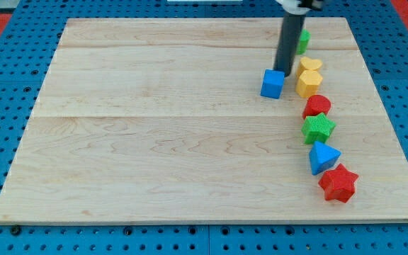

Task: Move the blue cube to top left

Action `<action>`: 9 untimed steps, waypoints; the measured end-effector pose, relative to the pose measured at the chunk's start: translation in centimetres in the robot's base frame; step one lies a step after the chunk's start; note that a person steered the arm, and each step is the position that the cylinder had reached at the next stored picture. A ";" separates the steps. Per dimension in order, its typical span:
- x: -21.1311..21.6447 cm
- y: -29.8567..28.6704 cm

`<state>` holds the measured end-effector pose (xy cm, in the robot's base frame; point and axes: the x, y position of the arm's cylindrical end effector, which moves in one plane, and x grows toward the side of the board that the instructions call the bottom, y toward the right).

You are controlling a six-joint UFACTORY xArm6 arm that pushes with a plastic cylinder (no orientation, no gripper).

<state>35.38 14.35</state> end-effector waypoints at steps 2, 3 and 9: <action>5.9 -7.7; 7.0 -19.2; 0.6 -32.7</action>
<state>35.96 -18.31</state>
